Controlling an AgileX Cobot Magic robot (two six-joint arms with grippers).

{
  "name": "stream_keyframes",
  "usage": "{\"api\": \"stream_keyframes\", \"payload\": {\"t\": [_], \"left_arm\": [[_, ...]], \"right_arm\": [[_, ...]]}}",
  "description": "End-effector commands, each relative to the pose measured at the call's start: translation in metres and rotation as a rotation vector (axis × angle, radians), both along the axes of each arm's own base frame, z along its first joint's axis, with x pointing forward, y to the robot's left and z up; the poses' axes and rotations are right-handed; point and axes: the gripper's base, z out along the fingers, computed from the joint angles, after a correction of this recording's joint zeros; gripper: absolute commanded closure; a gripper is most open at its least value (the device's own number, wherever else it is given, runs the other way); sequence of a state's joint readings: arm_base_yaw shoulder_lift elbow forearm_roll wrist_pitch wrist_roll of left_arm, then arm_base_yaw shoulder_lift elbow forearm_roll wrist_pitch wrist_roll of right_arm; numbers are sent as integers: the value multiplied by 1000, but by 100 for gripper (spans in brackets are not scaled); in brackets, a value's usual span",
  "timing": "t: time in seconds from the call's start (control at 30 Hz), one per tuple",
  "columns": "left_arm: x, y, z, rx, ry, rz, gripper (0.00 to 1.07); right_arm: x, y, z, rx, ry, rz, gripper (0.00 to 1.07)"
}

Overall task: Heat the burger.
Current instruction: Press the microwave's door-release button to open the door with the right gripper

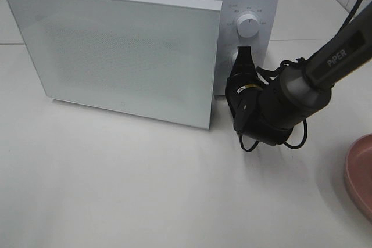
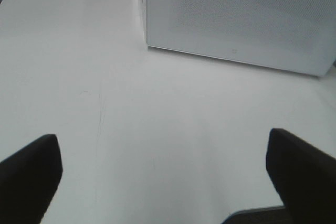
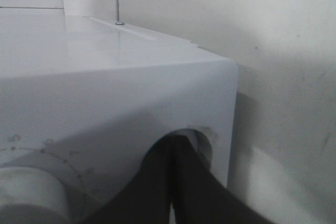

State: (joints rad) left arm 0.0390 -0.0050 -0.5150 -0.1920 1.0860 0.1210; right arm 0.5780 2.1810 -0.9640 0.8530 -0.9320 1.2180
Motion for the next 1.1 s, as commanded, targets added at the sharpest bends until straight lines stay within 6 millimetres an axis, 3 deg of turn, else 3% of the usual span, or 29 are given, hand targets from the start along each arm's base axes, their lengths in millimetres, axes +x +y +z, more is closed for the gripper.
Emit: {"api": "stream_keyframes", "payload": {"t": [0.03,0.57,0.7,1.1], "left_arm": [[-2,0,1,-9,-28,0,9],[-2,0,1,-9,-28,0,9],[-2,0,1,-9,-28,0,9],[-2,0,1,-9,-28,0,9]], "right_arm": [[35,-4,56,-48,-396,-12,107],[33,-1,44,-53,-232,24,107],[21,-8,44,-59,-164,18,107],[-12,-4,31,-64,128,150,107]]}}
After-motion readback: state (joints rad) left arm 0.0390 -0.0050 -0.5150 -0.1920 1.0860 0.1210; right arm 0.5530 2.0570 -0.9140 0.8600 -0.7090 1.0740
